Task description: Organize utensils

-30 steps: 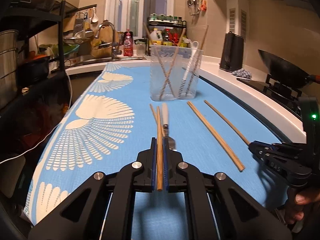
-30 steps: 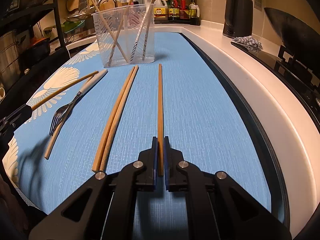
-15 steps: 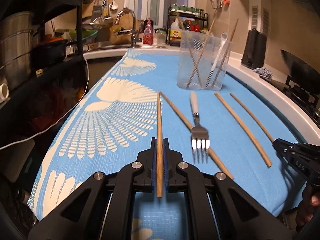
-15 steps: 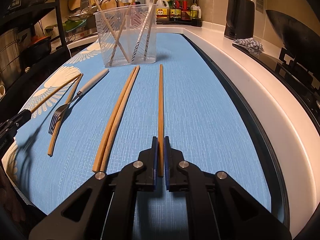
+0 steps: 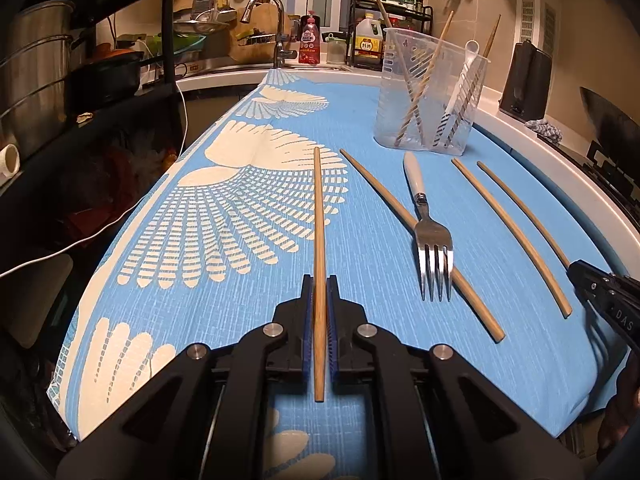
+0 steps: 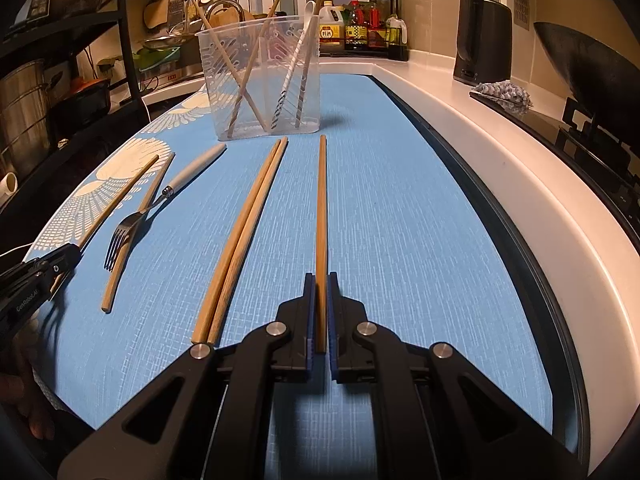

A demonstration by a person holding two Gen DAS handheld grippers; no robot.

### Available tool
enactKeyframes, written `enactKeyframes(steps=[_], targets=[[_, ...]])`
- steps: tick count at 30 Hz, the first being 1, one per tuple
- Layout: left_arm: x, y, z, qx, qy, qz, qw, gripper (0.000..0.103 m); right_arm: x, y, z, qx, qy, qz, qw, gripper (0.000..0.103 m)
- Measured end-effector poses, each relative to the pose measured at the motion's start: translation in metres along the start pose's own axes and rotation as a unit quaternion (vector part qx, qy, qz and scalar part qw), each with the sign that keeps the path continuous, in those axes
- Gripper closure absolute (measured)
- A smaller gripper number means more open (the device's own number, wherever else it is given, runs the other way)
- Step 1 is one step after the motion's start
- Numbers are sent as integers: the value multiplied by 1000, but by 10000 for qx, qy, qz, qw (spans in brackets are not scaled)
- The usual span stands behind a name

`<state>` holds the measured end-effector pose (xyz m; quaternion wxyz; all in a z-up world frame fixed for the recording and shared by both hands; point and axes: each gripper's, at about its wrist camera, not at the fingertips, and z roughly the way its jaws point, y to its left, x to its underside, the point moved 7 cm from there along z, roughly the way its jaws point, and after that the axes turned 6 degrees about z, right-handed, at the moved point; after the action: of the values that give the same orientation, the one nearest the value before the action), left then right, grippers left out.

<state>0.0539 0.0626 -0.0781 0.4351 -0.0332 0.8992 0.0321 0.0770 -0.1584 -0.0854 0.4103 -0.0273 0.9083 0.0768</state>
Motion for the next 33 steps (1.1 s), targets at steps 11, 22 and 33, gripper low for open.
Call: enactKeyframes(steps=[11,22,33], targets=[[3,-3,-4,-36,-34,72,10000,96,0,0,0,17,-10,-72,10000,96],[3,-7,-5,-75,-82,163,9998,96,0,-1,1,37,-3,-88,10000,96],[4,-12,-7,-128,-111,236,9996,96,0,-1,1,60,25,-109,9999,97]])
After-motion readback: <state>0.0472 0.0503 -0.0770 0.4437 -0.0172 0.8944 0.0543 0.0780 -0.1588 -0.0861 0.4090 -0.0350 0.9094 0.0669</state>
